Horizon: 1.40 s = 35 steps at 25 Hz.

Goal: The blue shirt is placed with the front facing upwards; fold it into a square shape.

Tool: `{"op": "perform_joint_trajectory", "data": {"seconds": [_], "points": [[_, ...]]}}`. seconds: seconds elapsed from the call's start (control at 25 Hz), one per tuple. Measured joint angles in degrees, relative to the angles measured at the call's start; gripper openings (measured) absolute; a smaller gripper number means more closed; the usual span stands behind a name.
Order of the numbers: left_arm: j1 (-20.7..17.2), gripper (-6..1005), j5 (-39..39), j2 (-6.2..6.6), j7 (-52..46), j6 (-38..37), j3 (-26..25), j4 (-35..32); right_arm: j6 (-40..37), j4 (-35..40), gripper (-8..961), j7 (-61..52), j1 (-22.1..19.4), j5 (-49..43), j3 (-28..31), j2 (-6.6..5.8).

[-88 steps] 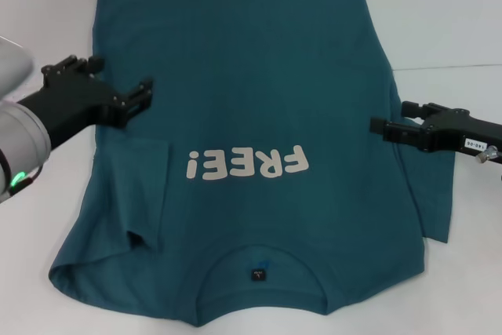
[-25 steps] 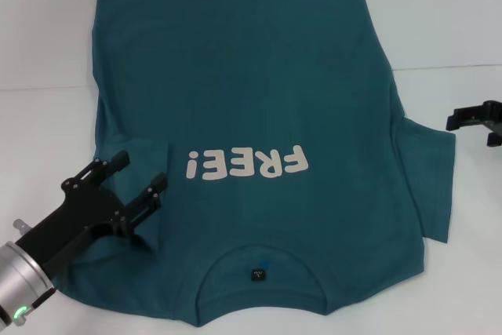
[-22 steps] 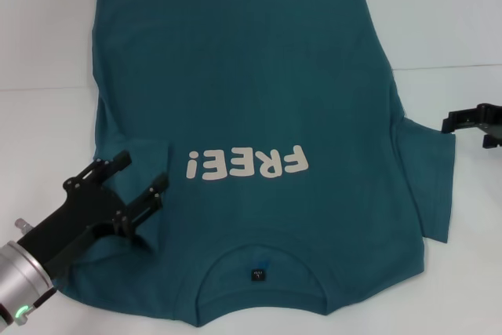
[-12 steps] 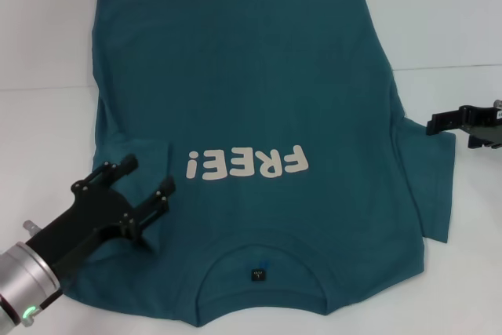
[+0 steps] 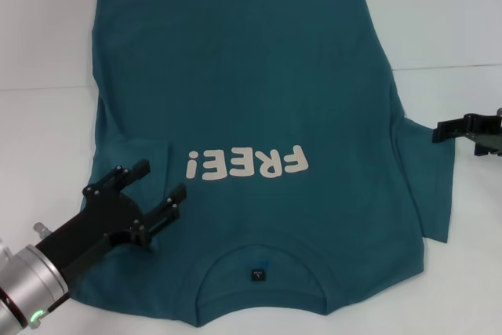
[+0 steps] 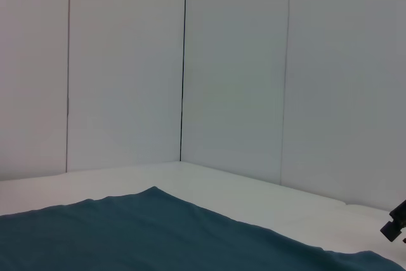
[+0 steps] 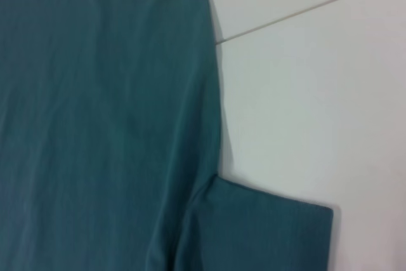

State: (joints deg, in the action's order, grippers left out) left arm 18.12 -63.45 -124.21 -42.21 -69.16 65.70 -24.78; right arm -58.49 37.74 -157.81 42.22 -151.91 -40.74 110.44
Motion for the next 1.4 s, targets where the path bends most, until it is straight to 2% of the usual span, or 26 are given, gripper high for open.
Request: {"op": "perform_joint_trajectory", "data": {"seconds": [0.76, 1.08, 1.4], "points": [[0.3, 720, 0.0, 0.01, 0.1, 0.8, 0.1, 0.7, 3.7, -3.2, 909, 0.2, 0.6, 0.3, 0.0, 1.42], [0.3, 720, 0.0, -0.07, 0.1, 0.9, 0.2, 0.7, 4.7, -4.1, 909, 0.4, 0.7, 1.0, 0.4, 1.61], [0.3, 720, 0.0, -0.07, 0.1, 0.9, 0.2, 0.8, 5.1, -4.4, 909, 1.3, -0.2, 6.7, 0.6, 1.32]]}}
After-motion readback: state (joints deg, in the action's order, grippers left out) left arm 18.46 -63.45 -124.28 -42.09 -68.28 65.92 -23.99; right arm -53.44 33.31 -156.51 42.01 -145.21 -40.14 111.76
